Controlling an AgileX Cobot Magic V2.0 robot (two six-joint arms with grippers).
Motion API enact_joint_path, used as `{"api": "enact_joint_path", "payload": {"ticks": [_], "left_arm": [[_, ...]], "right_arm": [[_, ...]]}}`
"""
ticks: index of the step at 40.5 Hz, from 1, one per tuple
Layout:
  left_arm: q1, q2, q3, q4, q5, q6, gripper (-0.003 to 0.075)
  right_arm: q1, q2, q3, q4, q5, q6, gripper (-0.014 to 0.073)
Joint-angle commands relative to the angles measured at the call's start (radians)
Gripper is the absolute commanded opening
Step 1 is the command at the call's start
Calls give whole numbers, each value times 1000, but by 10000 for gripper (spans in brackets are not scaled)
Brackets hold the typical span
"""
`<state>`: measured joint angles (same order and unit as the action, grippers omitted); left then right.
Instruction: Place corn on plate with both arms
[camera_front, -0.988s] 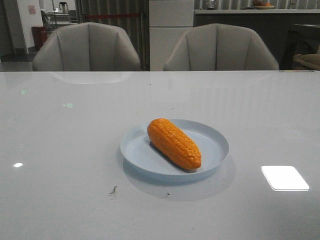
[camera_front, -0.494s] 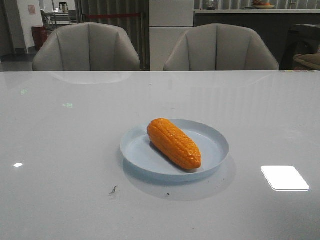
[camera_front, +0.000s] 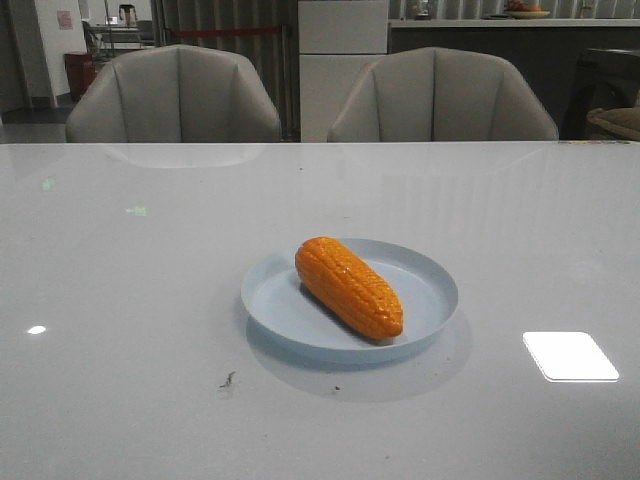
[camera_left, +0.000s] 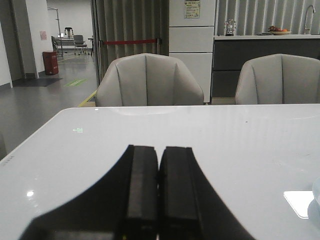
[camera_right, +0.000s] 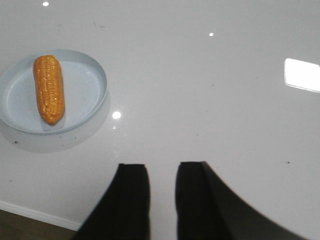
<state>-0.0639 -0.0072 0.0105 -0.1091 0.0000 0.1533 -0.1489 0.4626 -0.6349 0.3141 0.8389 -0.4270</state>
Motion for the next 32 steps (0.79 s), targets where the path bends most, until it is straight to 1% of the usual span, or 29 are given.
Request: {"api": "enact_joint_path", "payload": {"ticks": [1,2,3,5,7,11,13,17,21,24,27,29,32], "left_arm": [[2,5,37,-7,-81,-7,95],[2,5,37,-7,-81,-7,95],[2,5,37,-7,-81,-7,95],[2,5,37,-7,-81,-7,95],[2,5,37,-7,-81,-7,95],[2,5,37,-7,-81,-7,95],[2,5,37,-7,-81,-7,95],[2,5,37,-7,-81,-7,95],[2,5,37,-7,-81,-7,95],[2,5,37,-7,-81,-7,95],[2,5,37,-7,-81,-7,95],[2,5,37,-7,-81,-7,95],[2,5,37,-7,-81,-7,95]], "right_arm": [[-3,-66,36,-20,-96,-12,85],[0,-85,65,-20,-116,-10,55],[5,-111,88,-20,-134,-6,48],[23,-160,144,-20,-179,-5,61],[50,-213,198,-22,-234,-3,55],[128,-332,299,-46,-379,38,55],[160,-383,344,-80,-458,77,55],[201,-459,409,-193,-557,188,55],[206,-497,473,-281,-605,333,55],[204,-497,535,-301,-630,414,55],[204,-497,597,-298,-690,427,55],[204,-497,648,-296,-771,427,55],[205,-497,642,-296,-735,427,55]]}}
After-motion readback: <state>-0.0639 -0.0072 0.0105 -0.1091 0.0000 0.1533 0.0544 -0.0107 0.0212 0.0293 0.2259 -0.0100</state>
